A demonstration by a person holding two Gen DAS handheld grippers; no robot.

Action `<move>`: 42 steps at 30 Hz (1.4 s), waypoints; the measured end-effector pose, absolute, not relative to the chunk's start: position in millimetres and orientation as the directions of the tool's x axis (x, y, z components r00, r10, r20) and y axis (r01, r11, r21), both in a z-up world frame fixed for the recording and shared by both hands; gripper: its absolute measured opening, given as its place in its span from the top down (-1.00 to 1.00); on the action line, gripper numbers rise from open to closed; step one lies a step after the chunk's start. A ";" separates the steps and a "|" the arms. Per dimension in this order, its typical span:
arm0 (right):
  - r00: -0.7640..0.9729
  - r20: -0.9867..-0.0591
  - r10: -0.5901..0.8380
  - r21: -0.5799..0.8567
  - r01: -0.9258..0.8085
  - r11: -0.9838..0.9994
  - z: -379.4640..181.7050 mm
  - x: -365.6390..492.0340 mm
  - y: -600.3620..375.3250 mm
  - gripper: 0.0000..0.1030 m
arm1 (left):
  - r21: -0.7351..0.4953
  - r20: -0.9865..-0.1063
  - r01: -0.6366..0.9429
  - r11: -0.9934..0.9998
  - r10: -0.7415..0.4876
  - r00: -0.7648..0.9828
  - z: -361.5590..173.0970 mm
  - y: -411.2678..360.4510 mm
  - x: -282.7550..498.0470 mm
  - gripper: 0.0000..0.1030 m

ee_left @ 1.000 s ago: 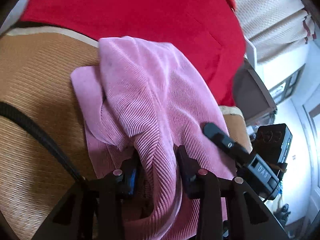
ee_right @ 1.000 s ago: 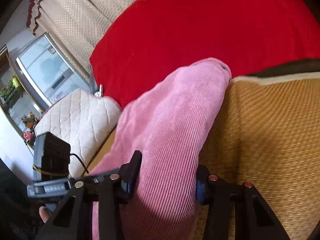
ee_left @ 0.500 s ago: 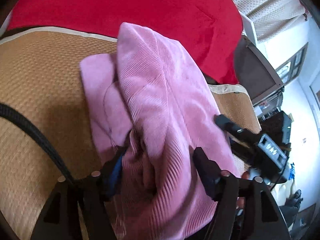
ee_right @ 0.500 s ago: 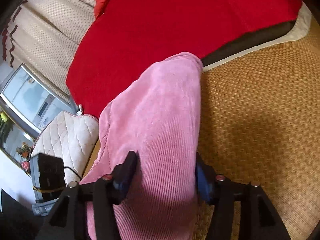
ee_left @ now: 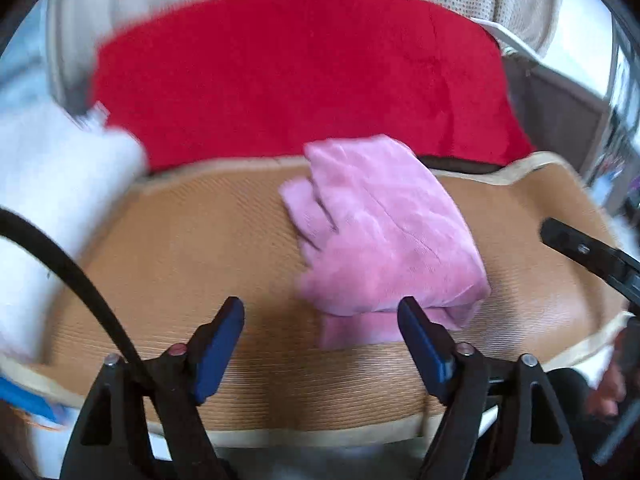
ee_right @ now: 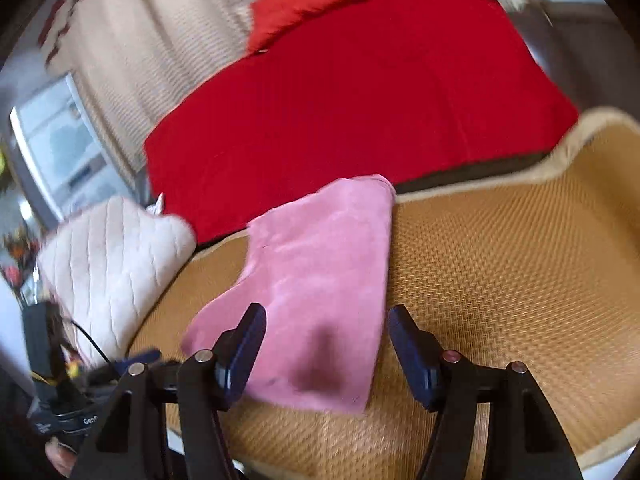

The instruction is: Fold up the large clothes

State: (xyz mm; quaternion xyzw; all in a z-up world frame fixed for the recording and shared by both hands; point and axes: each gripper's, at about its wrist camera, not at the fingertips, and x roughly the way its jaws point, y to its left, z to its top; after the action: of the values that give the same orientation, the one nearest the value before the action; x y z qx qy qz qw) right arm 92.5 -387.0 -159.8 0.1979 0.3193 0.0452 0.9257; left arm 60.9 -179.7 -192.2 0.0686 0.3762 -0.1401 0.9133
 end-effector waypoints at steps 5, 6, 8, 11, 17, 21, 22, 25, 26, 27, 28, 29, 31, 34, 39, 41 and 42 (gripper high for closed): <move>0.813 -0.548 0.196 0.337 0.000 0.941 -120.1 39.0 -358.4 -0.32 | 0.129 -0.592 0.233 0.964 -0.114 0.798 -141.9 -171.5 9.4 -0.76; 0.818 -0.541 0.197 0.334 -0.006 0.943 -113.0 27.1 -354.5 -0.32 | 0.127 -0.568 0.222 0.967 -0.113 0.815 -133.0 -167.0 -3.0 -0.83; 0.824 -0.533 0.193 0.326 -0.011 0.945 -101.3 5.4 -348.4 -0.38 | 0.122 -0.538 0.207 0.971 -0.110 0.835 -121.9 -162.7 -21.6 -0.83; 0.838 -0.515 0.179 0.312 -0.011 0.950 -85.8 -20.2 -338.8 -0.41 | 0.140 -0.513 0.185 0.973 -0.089 0.854 -109.4 -161.9 -43.9 -0.83; 0.849 -0.492 0.192 0.289 -0.048 0.956 -60.2 -46.8 -319.4 -0.41 | 0.153 -0.470 0.153 0.976 -0.064 0.880 -89.3 -158.2 -73.5 -0.83; 0.862 -0.477 0.173 0.273 -0.042 0.961 -47.1 -64.7 -313.7 -0.41 | 0.145 -0.438 0.125 0.982 -0.049 0.898 -73.8 -151.7 -93.0 -0.83; 0.864 -0.474 0.168 0.274 -0.037 0.961 -44.5 -69.5 -313.8 -0.41 | 0.145 -0.431 0.119 0.982 -0.046 0.901 -70.7 -149.7 -97.6 -0.83; 0.864 -0.477 0.161 0.275 -0.027 0.961 -39.2 -78.9 -314.4 -0.41 | 0.146 -0.404 0.104 0.984 -0.036 0.914 -61.8 -148.0 -109.4 -0.83; 0.864 -0.477 0.162 0.277 -0.028 0.960 -37.6 -83.5 -314.2 -0.41 | 0.148 -0.398 0.103 0.984 -0.037 0.917 -59.3 -147.8 -112.8 -0.83; 0.864 -0.476 0.162 0.278 -0.027 0.960 -36.3 -86.5 -314.1 -0.41 | 0.150 -0.391 0.103 0.983 -0.037 0.920 -57.1 -147.7 -116.3 -0.83; 0.865 -0.476 0.159 0.275 -0.025 0.961 -34.9 -88.7 -314.2 -0.41 | 0.154 -0.381 0.101 0.983 -0.035 0.924 -54.7 -147.4 -120.6 -0.83; 0.865 -0.476 0.158 0.271 -0.026 0.962 -33.5 -90.0 -314.8 -0.41 | 0.161 -0.370 0.097 0.982 -0.031 0.928 -51.9 -147.8 -125.1 -0.83; 0.871 -0.465 0.159 0.271 -0.030 0.962 -30.0 -95.7 -314.9 -0.41 | 0.171 -0.355 0.090 0.981 -0.024 0.935 -48.1 -148.6 -130.7 -0.83; 0.875 -0.457 0.158 0.265 -0.035 0.963 -24.6 -99.0 -316.0 -0.41 | 0.186 -0.333 0.079 0.979 -0.013 0.943 -43.6 -150.8 -136.9 -0.83; 0.879 -0.450 0.157 0.266 -0.036 0.963 -19.1 -104.3 -317.0 -0.41 | 0.189 -0.319 0.069 0.980 -0.005 0.948 -39.4 -153.2 -141.1 -0.84; 0.880 -0.448 0.155 0.265 -0.035 0.964 -17.8 -106.1 -315.8 -0.41 | 0.189 -0.317 0.064 0.980 -0.001 0.948 -38.2 -154.5 -142.0 -0.84; 0.881 -0.447 0.154 0.263 -0.035 0.964 -17.5 -106.2 -315.7 -0.41 | 0.189 -0.315 0.061 0.980 0.001 0.949 -37.8 -154.5 -142.3 -0.84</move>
State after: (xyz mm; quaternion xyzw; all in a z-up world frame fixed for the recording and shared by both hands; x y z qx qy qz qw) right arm -106.2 -315.7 -17.5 0.1247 0.2390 0.0493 0.9617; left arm -142.3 -154.5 -37.8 0.0986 0.1590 -0.0153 0.9822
